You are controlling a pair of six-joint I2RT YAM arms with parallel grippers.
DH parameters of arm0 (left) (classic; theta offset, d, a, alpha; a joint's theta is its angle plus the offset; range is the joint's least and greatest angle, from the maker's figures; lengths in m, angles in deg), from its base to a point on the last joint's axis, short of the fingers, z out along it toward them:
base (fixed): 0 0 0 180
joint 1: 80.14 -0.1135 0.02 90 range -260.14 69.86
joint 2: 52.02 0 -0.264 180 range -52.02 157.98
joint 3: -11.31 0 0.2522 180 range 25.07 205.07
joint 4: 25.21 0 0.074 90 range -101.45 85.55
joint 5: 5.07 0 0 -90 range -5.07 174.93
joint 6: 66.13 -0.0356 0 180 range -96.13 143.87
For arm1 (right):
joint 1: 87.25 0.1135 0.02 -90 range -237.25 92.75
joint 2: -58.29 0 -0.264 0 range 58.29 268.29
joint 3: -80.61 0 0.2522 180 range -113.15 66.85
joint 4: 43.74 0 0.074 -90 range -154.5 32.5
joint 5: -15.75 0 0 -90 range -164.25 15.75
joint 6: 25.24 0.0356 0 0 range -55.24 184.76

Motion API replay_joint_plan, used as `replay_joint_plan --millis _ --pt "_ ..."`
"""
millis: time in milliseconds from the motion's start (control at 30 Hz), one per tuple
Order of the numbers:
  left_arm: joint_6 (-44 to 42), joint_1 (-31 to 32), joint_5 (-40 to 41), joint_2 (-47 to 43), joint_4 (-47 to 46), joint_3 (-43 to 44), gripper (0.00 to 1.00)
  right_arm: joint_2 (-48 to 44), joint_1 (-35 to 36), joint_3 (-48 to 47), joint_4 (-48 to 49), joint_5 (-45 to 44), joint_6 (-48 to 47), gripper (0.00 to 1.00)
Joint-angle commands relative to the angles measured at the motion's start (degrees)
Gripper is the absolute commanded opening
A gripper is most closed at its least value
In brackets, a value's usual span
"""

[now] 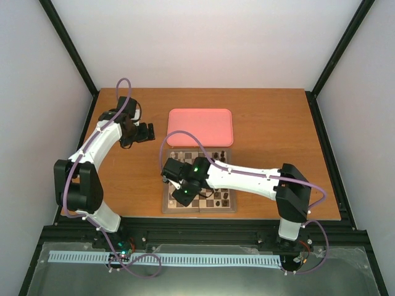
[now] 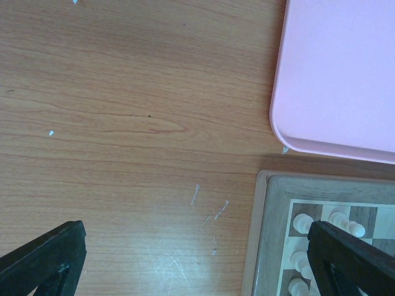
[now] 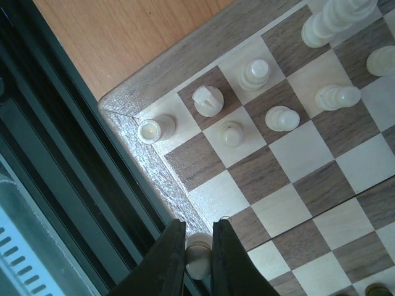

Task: Set up the chess pieces on the board
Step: Place the chess piece on the chessboard.

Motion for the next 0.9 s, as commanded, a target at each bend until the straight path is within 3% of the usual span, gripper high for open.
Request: replay_joint_plan --millis 0,233,867 --pt "0.19 0.21 -0.25 -2.02 -0.92 0.08 1.00 -2.14 1.22 3.08 5.87 -4.08 2.31 0.03" --pt "0.38 0.28 -0.30 -2.68 -1.04 0.33 1.00 -2.09 3.50 8.99 14.20 -8.52 2.11 0.03" --pt "0.34 0.21 -0.21 -4.16 -1.15 -0.94 1.00 -1.92 4.92 12.03 20.75 -4.61 0.83 0.03"
